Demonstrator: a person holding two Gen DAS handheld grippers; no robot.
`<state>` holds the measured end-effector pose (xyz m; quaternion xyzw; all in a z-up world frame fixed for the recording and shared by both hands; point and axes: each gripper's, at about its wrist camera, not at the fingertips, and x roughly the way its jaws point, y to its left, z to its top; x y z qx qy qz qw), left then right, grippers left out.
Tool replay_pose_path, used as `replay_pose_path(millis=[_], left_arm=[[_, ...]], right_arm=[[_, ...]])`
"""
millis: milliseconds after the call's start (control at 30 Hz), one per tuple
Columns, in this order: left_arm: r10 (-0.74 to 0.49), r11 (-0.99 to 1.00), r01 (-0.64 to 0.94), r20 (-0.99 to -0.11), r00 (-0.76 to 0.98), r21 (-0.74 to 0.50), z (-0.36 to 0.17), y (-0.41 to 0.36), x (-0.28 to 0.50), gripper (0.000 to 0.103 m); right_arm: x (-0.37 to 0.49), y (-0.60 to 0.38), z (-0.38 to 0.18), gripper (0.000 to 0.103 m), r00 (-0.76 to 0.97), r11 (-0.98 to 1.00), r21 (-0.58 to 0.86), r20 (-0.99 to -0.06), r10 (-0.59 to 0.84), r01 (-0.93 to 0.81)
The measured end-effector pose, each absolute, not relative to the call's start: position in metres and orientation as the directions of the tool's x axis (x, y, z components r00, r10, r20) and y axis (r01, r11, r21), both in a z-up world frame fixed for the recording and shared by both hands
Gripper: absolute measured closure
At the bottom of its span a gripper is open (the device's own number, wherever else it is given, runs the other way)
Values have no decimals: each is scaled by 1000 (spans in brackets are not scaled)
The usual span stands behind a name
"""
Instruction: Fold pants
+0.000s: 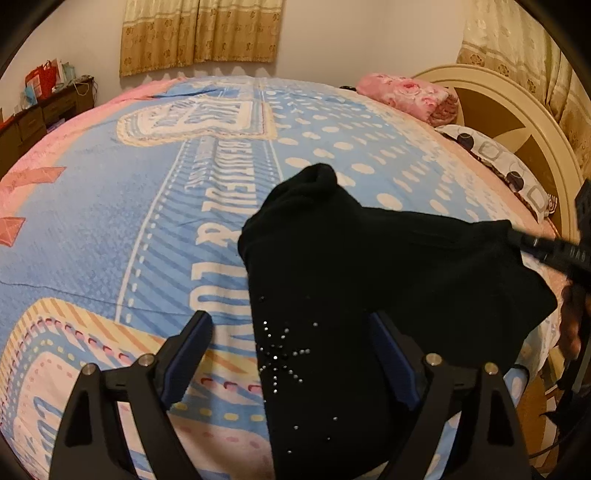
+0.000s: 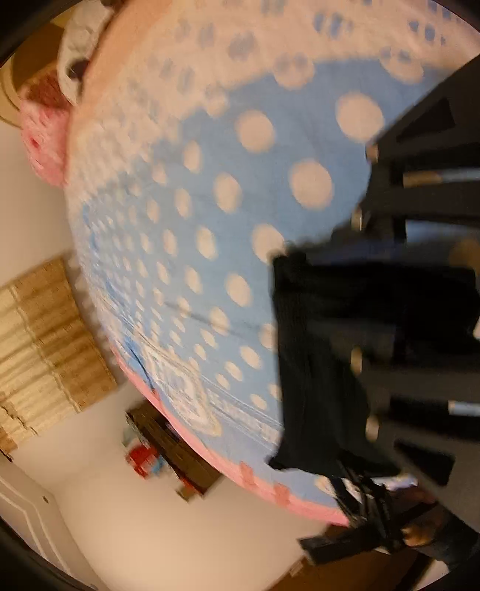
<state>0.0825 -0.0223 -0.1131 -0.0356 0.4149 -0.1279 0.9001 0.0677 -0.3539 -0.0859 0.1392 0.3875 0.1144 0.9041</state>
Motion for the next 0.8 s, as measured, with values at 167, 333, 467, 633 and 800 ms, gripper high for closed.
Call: replay_pose_path(millis=[167, 333, 467, 633, 800], left_arm=[[-282, 959, 191, -744, 606, -208, -117, -17, 84, 12], [-282, 959, 194, -744, 606, -205, -117, -17, 84, 12], [-282, 959, 197, -743, 607, -203, -117, -18, 84, 12], [-280, 960, 199, -740, 612, -198, -118, -18, 83, 11], [-272, 962, 196, -737, 619, -190, -119, -20, 79, 11]], right_arm=[[82, -350, -43, 60, 738, 929, 354, -597, 314, -109], [141, -270, -35, 58, 514, 784, 529, -598, 615, -325], [175, -193, -56, 58, 330, 758, 506, -693, 641, -411], [194, -139, -89, 58, 129, 712, 536, -751, 648, -453], [206, -131, -109, 59, 90, 721, 553, -764, 639, -418]])
